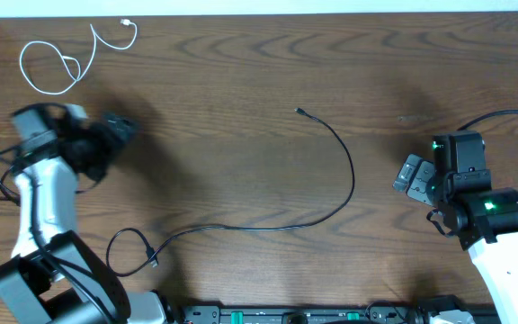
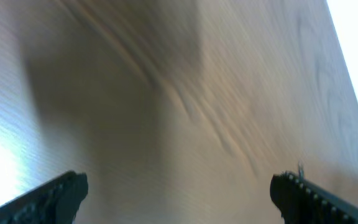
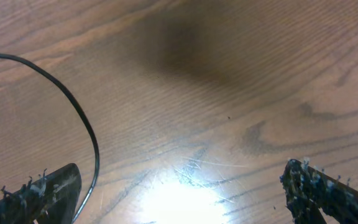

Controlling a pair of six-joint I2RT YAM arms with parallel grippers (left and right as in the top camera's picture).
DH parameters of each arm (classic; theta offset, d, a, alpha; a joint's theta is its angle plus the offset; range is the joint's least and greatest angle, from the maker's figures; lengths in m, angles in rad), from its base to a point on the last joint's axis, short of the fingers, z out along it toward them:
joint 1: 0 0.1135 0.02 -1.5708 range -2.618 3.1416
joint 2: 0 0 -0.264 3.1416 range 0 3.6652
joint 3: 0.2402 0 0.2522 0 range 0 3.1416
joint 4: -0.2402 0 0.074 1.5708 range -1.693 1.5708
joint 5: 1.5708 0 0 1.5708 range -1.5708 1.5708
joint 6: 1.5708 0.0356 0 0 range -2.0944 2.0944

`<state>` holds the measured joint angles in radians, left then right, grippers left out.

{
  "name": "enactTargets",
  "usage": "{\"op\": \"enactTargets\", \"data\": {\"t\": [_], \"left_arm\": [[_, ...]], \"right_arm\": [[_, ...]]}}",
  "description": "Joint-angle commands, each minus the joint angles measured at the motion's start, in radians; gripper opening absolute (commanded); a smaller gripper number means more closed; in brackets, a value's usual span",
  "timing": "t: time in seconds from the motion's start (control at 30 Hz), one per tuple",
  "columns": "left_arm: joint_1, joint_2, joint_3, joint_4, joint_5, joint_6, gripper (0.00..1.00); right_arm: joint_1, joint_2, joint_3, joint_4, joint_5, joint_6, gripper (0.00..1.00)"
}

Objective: Untangle cables
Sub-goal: 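Move the left gripper to the remaining black cable at center and grasp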

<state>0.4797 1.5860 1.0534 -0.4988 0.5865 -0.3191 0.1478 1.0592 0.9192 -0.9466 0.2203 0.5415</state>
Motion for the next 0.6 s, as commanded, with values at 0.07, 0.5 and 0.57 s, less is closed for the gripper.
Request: {"op": "enactTargets", "data": {"t": [0.07,0.5,0.57], "left_arm": [[-0.193,-0.002,0.003,-0.157,0.100,-0.011,0.98],[-0.615,-0.002,0.002,-0.321,0.016,-0.011,0.98],[-0.694,-0.002,0.002,-0.361,-0.126,-0.011,0.98]], "right_arm": [[-0.007,-0.006,0.002,0.000,0.009,0.011,0.99],[-0.007,-0.006,0.002,0.000,0.009,0.011,0.99],[-0.006,-0.006,0.002,-0.001,0.009,0.011,0.99]]}}
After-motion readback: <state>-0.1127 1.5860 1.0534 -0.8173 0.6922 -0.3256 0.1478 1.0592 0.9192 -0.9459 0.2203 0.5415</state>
